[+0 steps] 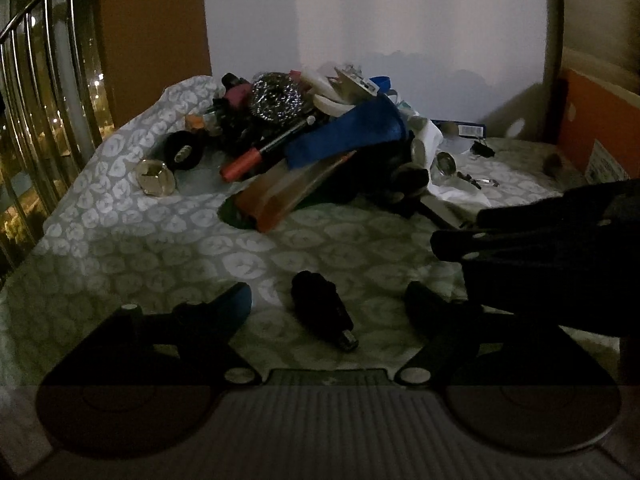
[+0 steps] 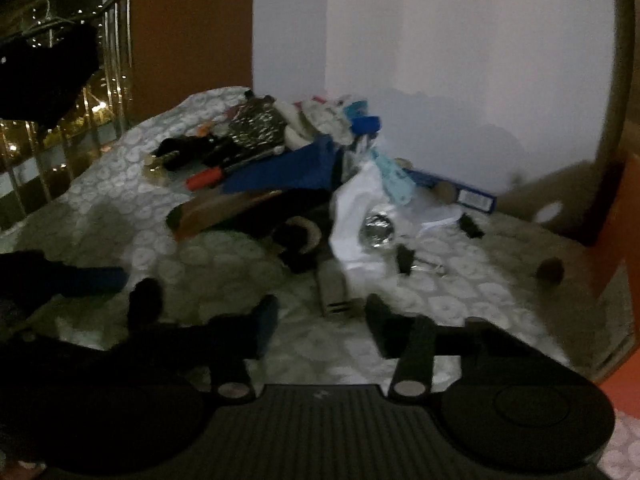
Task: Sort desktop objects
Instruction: 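Grasp the small black item on the table with the left tool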
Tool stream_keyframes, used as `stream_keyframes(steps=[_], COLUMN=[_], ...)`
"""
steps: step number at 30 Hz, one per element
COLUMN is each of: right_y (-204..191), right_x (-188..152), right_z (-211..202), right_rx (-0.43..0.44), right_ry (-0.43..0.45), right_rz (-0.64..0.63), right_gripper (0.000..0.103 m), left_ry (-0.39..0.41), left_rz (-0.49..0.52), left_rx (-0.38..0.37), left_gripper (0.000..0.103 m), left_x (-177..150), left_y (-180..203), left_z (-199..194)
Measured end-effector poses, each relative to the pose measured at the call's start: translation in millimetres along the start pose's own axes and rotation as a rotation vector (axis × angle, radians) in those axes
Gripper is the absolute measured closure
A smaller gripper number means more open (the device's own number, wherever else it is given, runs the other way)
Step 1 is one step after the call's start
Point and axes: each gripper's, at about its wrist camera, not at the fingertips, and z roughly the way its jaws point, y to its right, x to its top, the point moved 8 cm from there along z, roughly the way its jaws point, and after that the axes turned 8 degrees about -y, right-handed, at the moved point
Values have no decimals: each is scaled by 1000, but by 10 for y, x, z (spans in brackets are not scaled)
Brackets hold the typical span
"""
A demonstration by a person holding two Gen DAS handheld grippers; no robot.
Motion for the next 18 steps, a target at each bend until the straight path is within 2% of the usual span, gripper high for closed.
stream_keyframes(steps=[7, 13, 18], right_y=[-2, -87, 51], right_x=[84, 282, 266], right_z=[61, -54, 245], right_rx=[-8, -15, 7], right_ry=[-4, 93, 4], right_rz=[-42, -93, -61], right_gripper=[69, 70, 69], left_ry=[-9, -12, -11], left_rz=[-12, -11, -8], left_rx=[-11, -13, -15], left_gripper=[16, 16, 16], left_x=[-1, -12, -15], left_y=[-13, -19, -29], left_z=[19, 27, 30])
